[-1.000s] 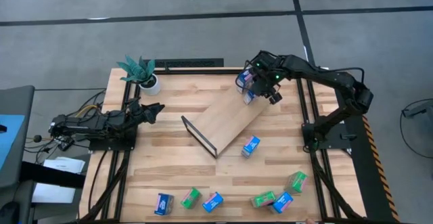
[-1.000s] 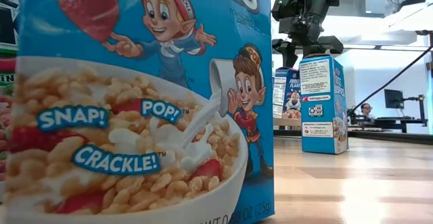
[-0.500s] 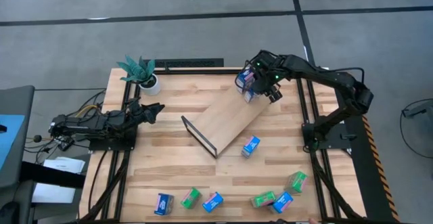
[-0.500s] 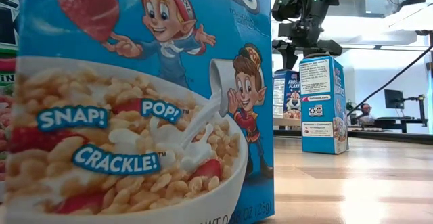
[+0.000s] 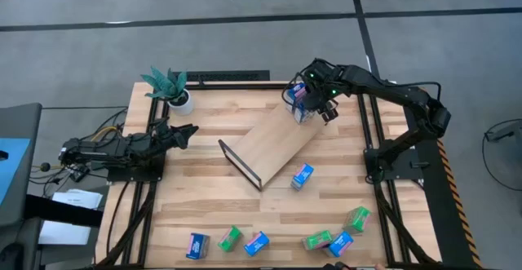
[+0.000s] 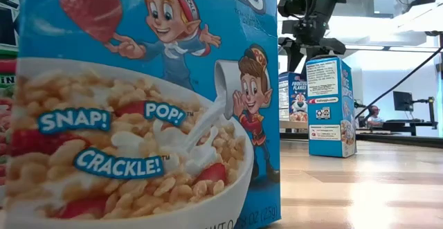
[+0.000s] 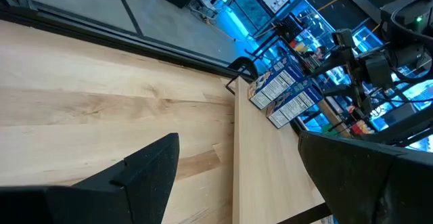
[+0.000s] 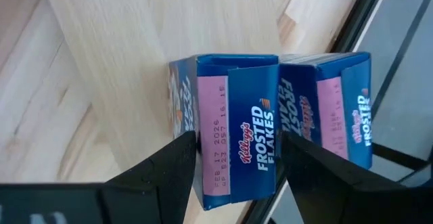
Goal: Stack cereal on shelf
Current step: Put the right blue cereal box on the shelf aligned with the blue cereal box
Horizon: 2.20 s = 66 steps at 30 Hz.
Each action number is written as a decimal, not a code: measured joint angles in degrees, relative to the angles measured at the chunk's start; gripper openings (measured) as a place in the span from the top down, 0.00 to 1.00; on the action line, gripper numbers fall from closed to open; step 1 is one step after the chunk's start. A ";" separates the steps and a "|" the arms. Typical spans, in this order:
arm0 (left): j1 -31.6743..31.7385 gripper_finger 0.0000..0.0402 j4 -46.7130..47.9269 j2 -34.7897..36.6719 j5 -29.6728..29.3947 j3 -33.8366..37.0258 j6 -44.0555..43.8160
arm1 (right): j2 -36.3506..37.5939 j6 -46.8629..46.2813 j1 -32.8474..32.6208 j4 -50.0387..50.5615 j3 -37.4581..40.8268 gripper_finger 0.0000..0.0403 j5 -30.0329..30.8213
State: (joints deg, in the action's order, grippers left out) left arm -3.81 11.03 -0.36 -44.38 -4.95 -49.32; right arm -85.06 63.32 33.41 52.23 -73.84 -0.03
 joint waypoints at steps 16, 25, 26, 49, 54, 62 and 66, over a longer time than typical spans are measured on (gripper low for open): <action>0.00 0.27 -0.12 0.00 0.45 0.02 -0.24 | 2.22 -5.99 -1.93 0.20 -2.33 0.20 8.12; 0.00 0.27 0.09 0.00 0.44 0.02 -0.22 | 8.77 -35.57 -3.48 3.56 -6.85 0.32 -0.12; 0.00 0.27 0.11 -0.02 0.42 0.02 -0.22 | 9.63 -39.20 -3.48 3.68 -5.83 0.35 -1.44; 0.00 0.27 0.24 0.00 0.02 0.00 -0.94 | 13.98 -57.40 -6.64 -16.62 21.62 0.89 4.82; 0.00 0.27 0.26 -0.01 0.02 0.00 -0.98 | 11.64 -55.69 -6.67 -17.13 21.63 0.94 6.54; 0.00 0.27 0.28 0.00 -0.02 0.00 -1.01 | 11.63 -54.24 -5.76 -18.85 21.62 0.95 9.54; 0.00 0.27 0.28 0.00 -0.02 0.00 -1.03 | 11.63 -54.67 -5.03 -18.82 21.62 0.92 9.86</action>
State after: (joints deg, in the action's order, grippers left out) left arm -3.81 11.31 -0.36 -44.40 -4.95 -50.35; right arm -73.43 8.65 28.38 33.41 -52.23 9.82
